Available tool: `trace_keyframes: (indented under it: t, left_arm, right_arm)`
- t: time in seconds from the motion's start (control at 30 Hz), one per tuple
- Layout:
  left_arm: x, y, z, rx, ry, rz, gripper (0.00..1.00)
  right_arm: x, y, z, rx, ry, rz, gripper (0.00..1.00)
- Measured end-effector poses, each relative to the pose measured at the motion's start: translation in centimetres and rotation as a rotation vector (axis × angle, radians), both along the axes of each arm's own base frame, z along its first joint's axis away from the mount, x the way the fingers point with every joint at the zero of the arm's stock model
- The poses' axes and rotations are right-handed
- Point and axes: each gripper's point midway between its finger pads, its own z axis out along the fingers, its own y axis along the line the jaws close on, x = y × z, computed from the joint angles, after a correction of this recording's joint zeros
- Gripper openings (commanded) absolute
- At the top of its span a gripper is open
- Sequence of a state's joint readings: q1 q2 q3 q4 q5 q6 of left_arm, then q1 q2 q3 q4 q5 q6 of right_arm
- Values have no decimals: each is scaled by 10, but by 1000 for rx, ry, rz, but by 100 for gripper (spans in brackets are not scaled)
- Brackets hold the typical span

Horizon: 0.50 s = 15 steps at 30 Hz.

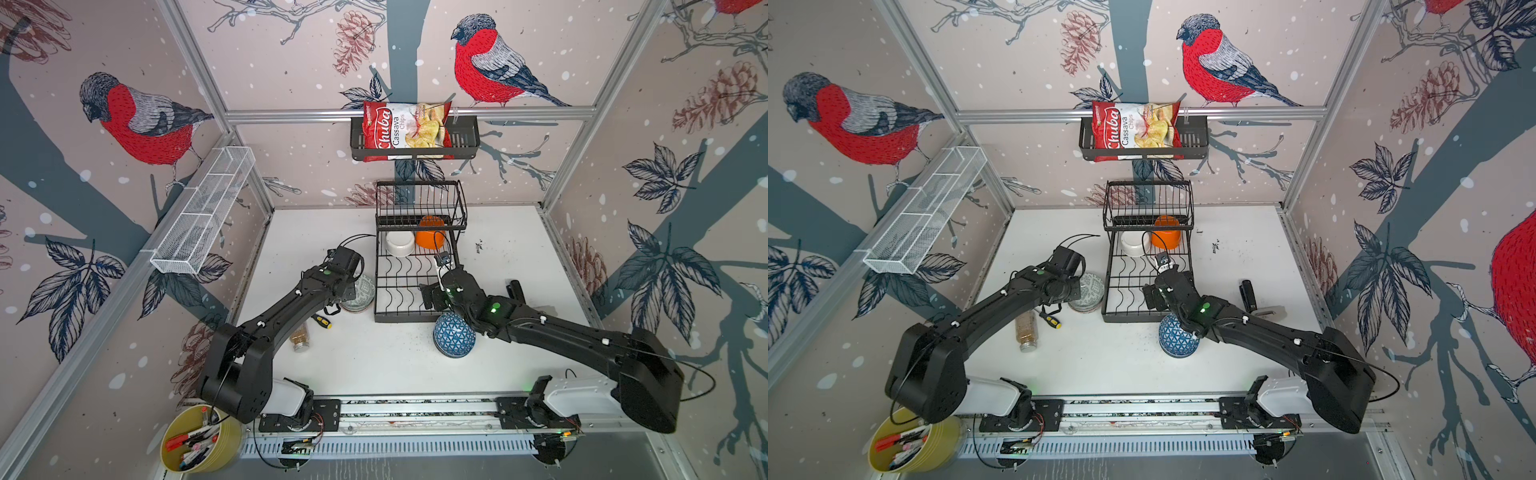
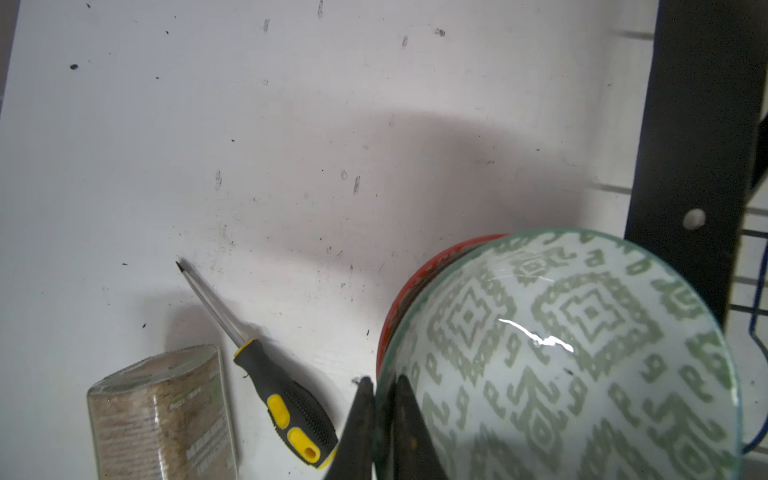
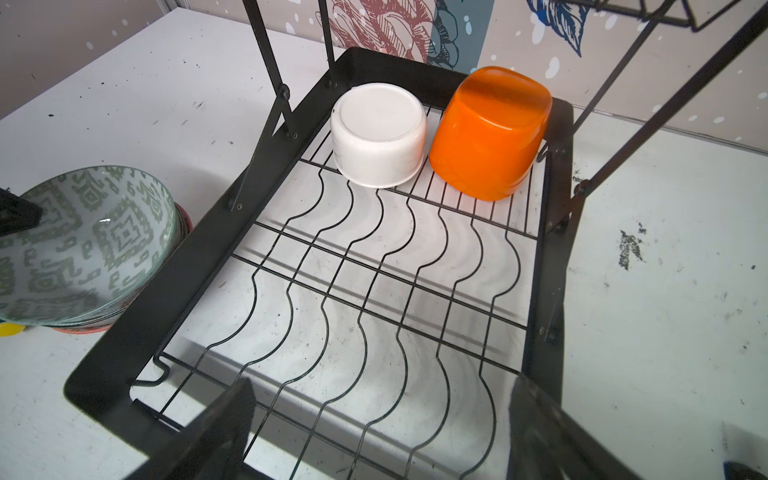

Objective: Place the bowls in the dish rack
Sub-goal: 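Grasp the rim of the top green-patterned bowl with the left gripper and lift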

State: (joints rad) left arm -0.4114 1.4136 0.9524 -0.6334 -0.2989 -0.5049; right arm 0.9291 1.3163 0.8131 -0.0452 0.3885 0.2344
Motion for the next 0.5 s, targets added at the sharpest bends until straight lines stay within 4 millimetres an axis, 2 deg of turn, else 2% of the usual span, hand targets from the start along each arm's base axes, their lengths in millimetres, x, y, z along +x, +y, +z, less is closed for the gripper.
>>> trace_keyframes:
  t: [0.1, 0.5]
  left_arm:
    - [0, 0, 2, -3, -7, 0, 0]
    - [1, 1, 7, 2, -26, -2, 0]
  right_arm:
    - [0, 1, 0, 1, -1, 0, 95]
    - [3, 7, 2, 10, -1, 8, 95]
